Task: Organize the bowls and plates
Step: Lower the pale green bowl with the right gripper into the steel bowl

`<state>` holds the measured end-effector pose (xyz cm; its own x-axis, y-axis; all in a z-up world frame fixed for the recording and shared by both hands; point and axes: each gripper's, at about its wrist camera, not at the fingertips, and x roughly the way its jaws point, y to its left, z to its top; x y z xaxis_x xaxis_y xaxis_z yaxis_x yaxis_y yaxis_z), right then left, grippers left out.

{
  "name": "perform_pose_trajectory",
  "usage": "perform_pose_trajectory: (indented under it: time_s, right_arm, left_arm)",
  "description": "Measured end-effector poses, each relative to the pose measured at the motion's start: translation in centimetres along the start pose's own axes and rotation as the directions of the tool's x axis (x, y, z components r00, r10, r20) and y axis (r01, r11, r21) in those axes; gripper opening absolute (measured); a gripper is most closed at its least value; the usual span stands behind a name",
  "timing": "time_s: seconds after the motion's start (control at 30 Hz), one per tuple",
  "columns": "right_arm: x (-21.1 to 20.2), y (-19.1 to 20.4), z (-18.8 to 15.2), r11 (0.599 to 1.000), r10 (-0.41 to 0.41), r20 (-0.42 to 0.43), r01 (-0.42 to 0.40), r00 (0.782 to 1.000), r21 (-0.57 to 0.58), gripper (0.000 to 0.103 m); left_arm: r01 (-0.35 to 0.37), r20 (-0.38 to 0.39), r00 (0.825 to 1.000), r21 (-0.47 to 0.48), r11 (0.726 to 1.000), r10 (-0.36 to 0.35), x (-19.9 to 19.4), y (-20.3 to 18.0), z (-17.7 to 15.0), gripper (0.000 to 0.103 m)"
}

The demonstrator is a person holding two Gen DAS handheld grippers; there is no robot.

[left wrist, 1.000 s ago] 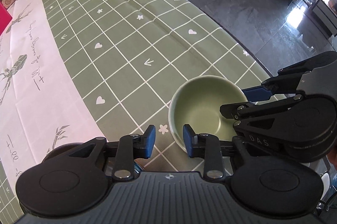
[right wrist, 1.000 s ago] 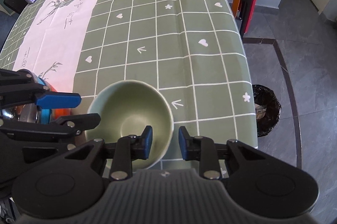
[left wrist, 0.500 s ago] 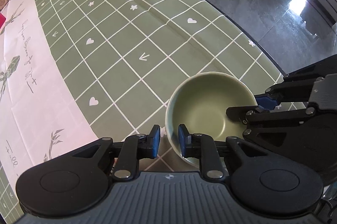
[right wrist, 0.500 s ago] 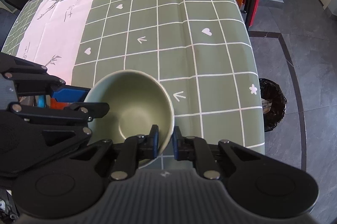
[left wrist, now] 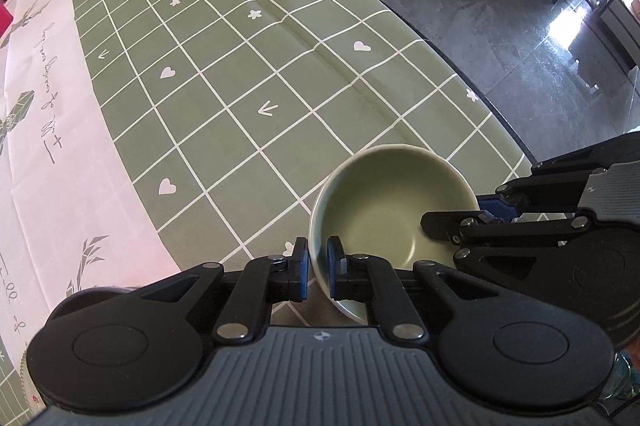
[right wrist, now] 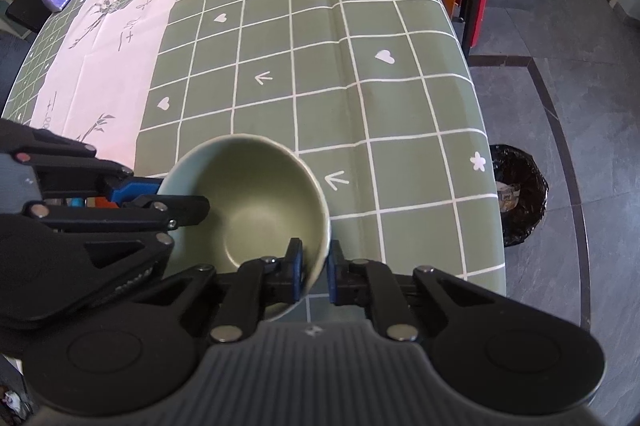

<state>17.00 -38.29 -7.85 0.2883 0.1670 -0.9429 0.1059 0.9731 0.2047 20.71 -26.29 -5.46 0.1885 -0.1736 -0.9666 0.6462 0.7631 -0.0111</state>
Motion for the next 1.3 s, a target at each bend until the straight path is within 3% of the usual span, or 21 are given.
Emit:
perform_pose_trajectory:
  time_s: [0.27, 0.57, 0.9, 1.3]
  right_arm:
    - [-1.9, 0.5, -0.4, 1.0, -0.01, 0.034, 0.01, 0.999, 0.005, 0.008]
    - [-6.4, 3.2, -0.3, 0.999, -0.018, 0.119, 0.022, 0.993, -0.033, 0.007]
    - [-11.9, 10.4, -0.5, 0.989, -0.002, 0.225, 0.035, 0.974, -0.143, 0.007]
    - [-11.0, 18.9, -1.5, 0.96, 0.009, 0.217, 0.053, 0.976, -0.274, 0.007]
  left_arm:
    - [0.002, 0.053, 0.999, -0.016, 1.0, -0.001, -2.3, -0.2, -0.6, 0.008]
    - [-0.015, 0.136, 0.99, -0.039, 0.999, 0.021, -7.7, 0.6, -2.3, 0.009]
    - [-0.024, 0.259, 0.964, -0.137, 0.99, 0.059, -14.8, 4.7, -6.4, 0.009]
    - [-0.013, 0.252, 0.964, -0.278, 0.96, 0.086, -16.0, 10.3, -11.7, 0.009]
